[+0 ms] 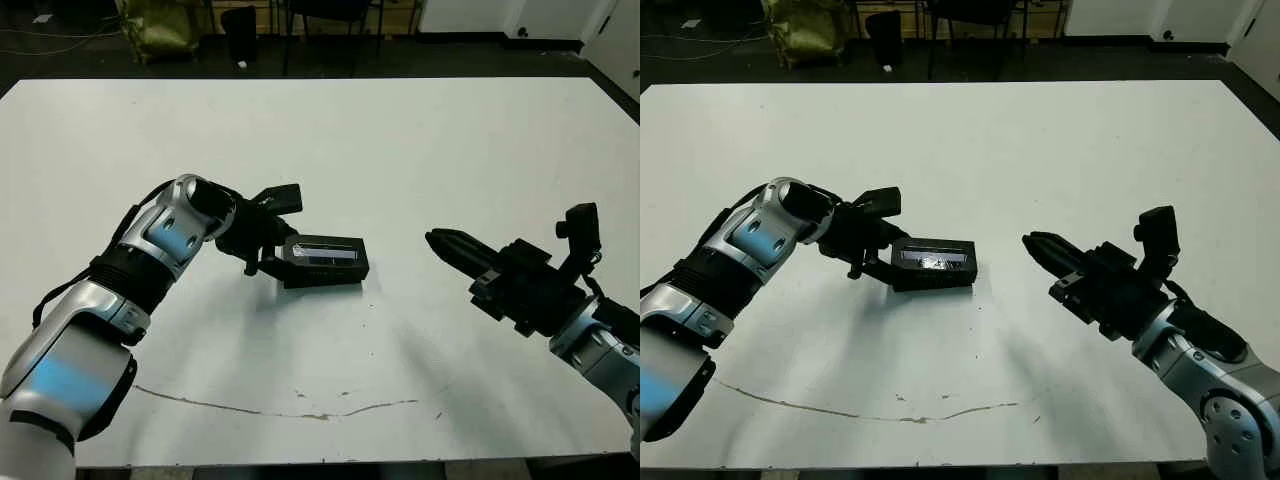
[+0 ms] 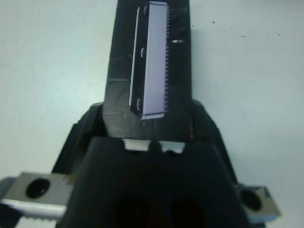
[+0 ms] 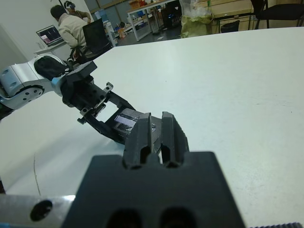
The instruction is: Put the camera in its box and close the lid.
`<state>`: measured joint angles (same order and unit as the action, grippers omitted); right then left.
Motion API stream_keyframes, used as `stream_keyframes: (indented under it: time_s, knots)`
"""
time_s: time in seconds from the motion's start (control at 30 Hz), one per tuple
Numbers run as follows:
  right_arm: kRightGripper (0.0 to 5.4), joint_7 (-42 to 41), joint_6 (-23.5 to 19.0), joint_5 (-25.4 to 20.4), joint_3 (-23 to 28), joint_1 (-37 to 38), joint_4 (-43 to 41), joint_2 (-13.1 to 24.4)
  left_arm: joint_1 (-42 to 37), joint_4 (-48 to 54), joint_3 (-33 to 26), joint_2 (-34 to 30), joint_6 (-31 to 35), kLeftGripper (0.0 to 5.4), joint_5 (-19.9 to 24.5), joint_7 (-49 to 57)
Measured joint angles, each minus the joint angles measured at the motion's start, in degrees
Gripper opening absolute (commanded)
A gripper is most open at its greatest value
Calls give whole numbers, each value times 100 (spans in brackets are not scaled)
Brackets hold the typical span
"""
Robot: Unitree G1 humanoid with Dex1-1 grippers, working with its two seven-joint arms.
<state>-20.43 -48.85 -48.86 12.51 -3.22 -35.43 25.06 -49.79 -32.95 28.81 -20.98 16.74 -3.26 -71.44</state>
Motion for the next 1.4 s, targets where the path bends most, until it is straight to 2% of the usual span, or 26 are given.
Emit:
stream_keyframes:
  time_s: [0.5,0.97,1.4]
  knots:
    - [0,-202,145,4,-92,81,133,14,141,275,-83,-169,352,239,42,-146]
    - [0,-314,273,132,-175,141,170,60,532,649,-70,-301,288,239,33,48]
    - [0,-168,270,-3,-172,181,105,73,532,761,124,-303,203,239,-17,238]
